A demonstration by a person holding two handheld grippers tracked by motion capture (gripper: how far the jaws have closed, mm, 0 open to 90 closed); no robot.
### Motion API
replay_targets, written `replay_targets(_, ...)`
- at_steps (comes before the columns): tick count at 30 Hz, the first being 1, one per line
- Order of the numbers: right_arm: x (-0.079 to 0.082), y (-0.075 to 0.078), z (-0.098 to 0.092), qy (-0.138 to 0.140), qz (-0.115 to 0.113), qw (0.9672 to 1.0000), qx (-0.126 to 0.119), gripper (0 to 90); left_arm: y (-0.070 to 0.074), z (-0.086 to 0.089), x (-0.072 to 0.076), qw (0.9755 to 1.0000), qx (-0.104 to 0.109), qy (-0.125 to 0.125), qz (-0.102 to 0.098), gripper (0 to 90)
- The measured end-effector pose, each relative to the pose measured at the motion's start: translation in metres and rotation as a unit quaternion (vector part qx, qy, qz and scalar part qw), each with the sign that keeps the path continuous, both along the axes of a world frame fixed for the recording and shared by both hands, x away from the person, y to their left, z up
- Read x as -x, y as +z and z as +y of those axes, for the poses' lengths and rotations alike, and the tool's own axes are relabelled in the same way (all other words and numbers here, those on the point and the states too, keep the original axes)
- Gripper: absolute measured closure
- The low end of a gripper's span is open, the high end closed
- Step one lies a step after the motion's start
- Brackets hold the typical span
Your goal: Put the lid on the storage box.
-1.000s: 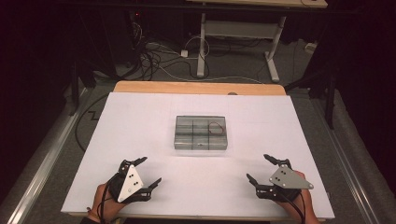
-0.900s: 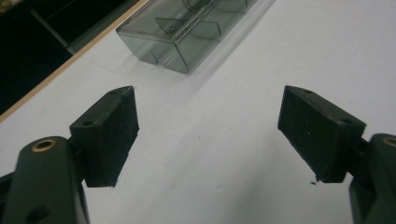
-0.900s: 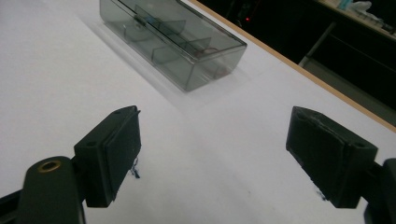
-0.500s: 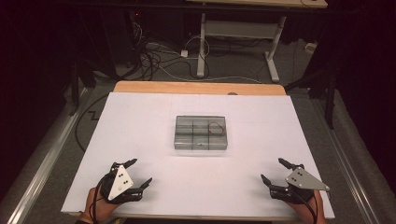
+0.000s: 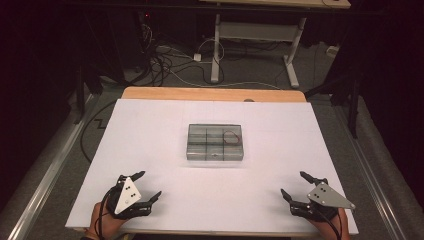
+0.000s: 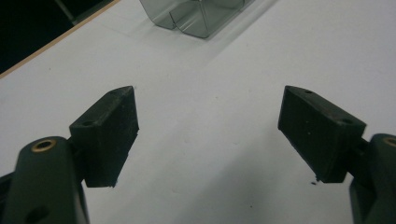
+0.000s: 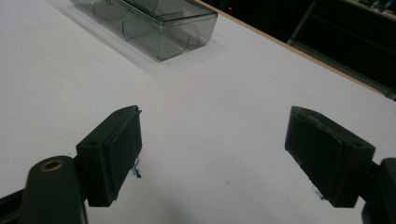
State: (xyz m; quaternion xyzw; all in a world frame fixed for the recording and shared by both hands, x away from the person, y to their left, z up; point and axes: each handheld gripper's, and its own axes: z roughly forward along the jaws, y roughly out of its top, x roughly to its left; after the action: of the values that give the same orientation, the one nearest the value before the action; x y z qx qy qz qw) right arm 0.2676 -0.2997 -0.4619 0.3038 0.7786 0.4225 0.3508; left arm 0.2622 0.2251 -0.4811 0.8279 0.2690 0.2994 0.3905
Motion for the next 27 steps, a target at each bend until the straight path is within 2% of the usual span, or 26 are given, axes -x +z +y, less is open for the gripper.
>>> replay_targets(6,0.0009,0.0015,0.0039,0.003,-0.002,1.0000,0.003,19.4,0.0024,0.0021,0.0021,1.0000,0.009,0.002,-0.003,19.8)
replay_targets(17,0.0011,0.0016,0.0049,0.005,-0.003,0.9999,0.009,19.4,0.0013,0.0015,0.0018,1.0000,-0.005,0.002,0.000,19.7)
replay_targets(21,0.0014,0.0011,0.0047,0.005,-0.002,0.9999,0.010,19.4,0.0010,0.0014,0.0003,1.0000,0.000,0.002,0.002,19.7)
replay_targets(23,0.0016,0.0007,0.0049,0.005,-0.002,0.9999,0.009,19.4,0.0006,0.0002,-0.0002,1.0000,-0.006,0.001,0.002,19.7)
replay_targets(27,0.0016,0.0002,0.0052,0.006,0.000,1.0000,0.008,19.3,0.0004,-0.0002,-0.0013,1.0000,-0.005,0.002,0.005,19.7)
